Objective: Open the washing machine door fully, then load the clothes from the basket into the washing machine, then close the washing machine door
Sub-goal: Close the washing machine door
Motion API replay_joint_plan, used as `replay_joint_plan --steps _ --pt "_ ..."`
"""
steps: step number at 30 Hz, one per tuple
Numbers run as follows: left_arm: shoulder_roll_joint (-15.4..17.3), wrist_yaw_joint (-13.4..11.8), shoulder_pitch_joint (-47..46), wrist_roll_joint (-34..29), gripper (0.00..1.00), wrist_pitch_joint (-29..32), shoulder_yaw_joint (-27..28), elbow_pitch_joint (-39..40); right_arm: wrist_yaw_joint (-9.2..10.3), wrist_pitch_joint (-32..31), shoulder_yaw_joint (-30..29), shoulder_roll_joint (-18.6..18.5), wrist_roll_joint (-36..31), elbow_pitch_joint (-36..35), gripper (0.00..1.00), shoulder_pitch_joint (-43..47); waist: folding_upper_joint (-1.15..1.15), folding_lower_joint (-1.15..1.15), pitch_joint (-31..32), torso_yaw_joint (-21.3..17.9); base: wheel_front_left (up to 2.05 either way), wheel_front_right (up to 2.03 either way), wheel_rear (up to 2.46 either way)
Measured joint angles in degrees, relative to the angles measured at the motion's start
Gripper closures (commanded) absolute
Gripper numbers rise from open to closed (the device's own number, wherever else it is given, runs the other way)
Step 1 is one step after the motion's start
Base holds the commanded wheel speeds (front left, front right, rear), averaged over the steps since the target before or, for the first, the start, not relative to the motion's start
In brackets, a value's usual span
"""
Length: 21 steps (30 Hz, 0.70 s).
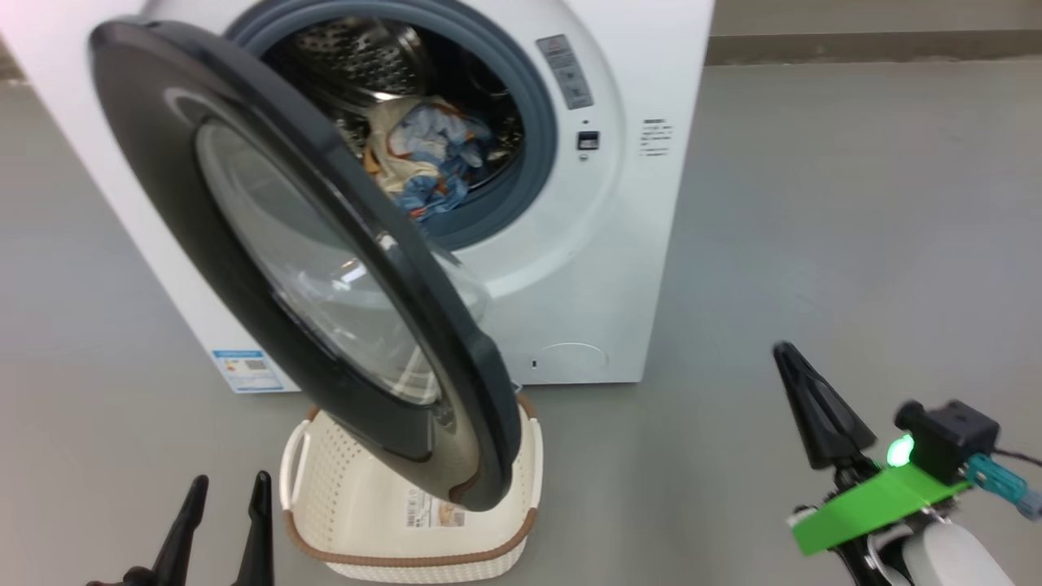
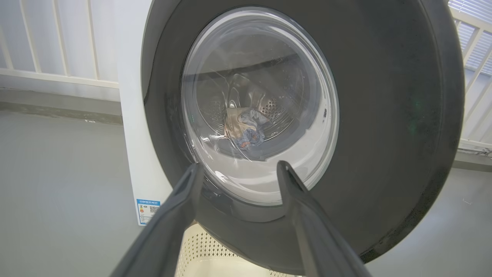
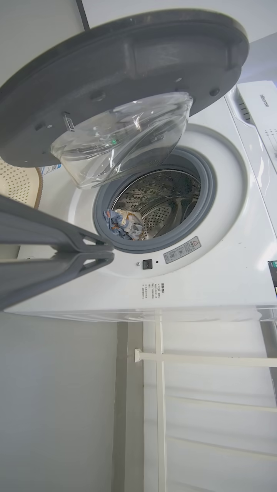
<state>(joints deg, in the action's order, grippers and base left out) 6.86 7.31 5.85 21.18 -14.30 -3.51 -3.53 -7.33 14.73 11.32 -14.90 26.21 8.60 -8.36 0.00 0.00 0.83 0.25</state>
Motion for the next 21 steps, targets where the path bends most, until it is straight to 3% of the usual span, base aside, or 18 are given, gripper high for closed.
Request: replay_joint_plan --steps 21 --pt "0.3 0.0 -0.2 0.4 0.0 0.0 -3.5 -2.0 0.0 0.0 9.5 0.9 0.7 -14.5 1.0 -8.6 0.0 0.0 1.1 10.4 0.0 0.0 0.0"
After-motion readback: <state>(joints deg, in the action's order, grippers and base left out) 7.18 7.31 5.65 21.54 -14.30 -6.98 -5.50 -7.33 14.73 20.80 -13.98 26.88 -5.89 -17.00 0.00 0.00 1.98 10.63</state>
